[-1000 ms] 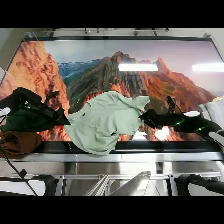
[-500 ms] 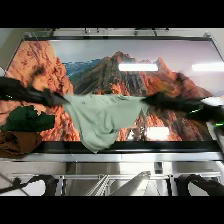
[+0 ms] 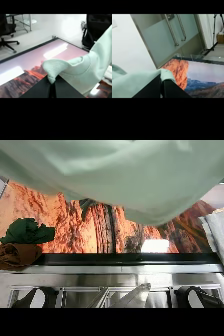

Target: Fold the shirts.

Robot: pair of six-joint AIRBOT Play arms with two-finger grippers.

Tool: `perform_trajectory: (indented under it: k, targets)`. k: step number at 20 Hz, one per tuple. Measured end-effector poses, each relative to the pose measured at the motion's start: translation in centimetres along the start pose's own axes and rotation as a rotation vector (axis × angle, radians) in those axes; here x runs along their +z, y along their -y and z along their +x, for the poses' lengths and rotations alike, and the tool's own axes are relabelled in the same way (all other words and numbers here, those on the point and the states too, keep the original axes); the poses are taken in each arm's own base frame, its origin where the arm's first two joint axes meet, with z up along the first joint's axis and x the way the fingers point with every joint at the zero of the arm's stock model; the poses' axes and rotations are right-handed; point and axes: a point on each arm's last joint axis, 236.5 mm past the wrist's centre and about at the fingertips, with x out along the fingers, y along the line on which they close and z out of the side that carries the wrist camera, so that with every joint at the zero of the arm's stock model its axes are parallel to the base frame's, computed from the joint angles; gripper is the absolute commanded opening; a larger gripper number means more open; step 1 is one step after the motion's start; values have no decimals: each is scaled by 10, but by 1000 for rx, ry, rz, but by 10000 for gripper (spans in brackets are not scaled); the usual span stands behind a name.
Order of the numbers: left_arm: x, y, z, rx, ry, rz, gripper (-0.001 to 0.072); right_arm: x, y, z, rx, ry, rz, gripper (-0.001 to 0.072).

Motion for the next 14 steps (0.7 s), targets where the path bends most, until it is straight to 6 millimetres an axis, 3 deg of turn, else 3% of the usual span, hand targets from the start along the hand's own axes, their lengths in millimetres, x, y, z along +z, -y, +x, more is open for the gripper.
perform_trajectory:
  k: [3, 6, 7, 8, 9, 10, 12, 14]
  targets:
    - [-51, -23, 23, -82, -34, -211, 20, -34, 55, 51, 47, -93, 103, 16]
    - [-143, -67, 69, -93, -131, -430, 16, -102, 133, 111, 11, -198, 229, 17]
    - [-178, -86, 85, -55, -167, -488, 15, -131, 163, 126, -19, -235, 276, 75]
    - [-211, -104, 98, -9, -205, -539, 24, -155, 189, 136, -49, -265, 315, 343]
    - [-244, -123, 107, 46, -243, -582, 316, -177, 212, 143, -74, -291, 351, 495]
    - [-273, -140, 114, 93, -272, -624, 720, -196, 232, 145, -93, -312, 385, 513]
    - [-317, -165, 117, 149, -332, -700, 716, -214, 260, 136, -108, -337, 438, 512]
    - [-340, -187, 111, 169, -366, -771, 716, -211, 277, 114, -103, -338, 498, 512]
